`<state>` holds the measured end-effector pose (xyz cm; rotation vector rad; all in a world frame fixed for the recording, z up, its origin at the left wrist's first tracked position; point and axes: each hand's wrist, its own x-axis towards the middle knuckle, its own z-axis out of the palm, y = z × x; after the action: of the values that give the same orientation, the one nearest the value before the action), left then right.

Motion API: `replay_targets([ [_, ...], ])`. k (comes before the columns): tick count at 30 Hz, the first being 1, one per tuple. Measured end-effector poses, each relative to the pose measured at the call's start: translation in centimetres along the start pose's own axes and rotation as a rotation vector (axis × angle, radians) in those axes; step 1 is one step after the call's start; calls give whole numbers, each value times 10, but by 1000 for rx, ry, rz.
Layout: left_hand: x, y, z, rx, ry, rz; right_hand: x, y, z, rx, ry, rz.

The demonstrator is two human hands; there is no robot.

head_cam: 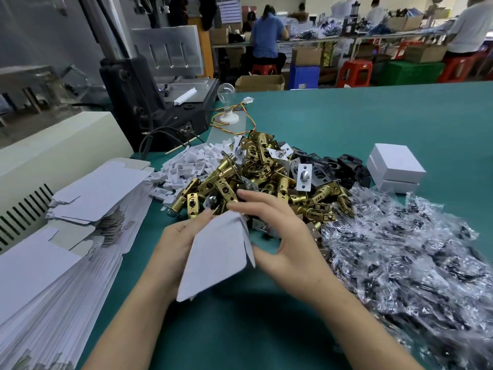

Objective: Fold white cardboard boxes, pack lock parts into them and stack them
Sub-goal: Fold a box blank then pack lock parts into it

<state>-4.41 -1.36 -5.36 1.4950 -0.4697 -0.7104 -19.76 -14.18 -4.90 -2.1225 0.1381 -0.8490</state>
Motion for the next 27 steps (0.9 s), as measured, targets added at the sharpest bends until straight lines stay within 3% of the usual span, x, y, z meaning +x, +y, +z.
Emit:
replay_targets([
  [3, 2, -7, 4, 2, 33, -5, -2, 2, 3, -54, 38, -98],
  [7, 3, -14, 1, 249, 166, 303, -2, 1, 1, 94, 105, 70],
  [11, -2, -12, 1, 79, -17, 488, -1, 4, -1, 106, 121, 219],
  [14, -7, -10, 4, 112, -69, 578, -2, 2, 0, 144, 58, 227],
  [20, -10, -13, 6, 164, -119, 563, -1, -3, -4, 190, 288, 147],
  [27, -5, -24, 6, 448, -239, 565, -1, -4, -9, 86, 438, 102],
])
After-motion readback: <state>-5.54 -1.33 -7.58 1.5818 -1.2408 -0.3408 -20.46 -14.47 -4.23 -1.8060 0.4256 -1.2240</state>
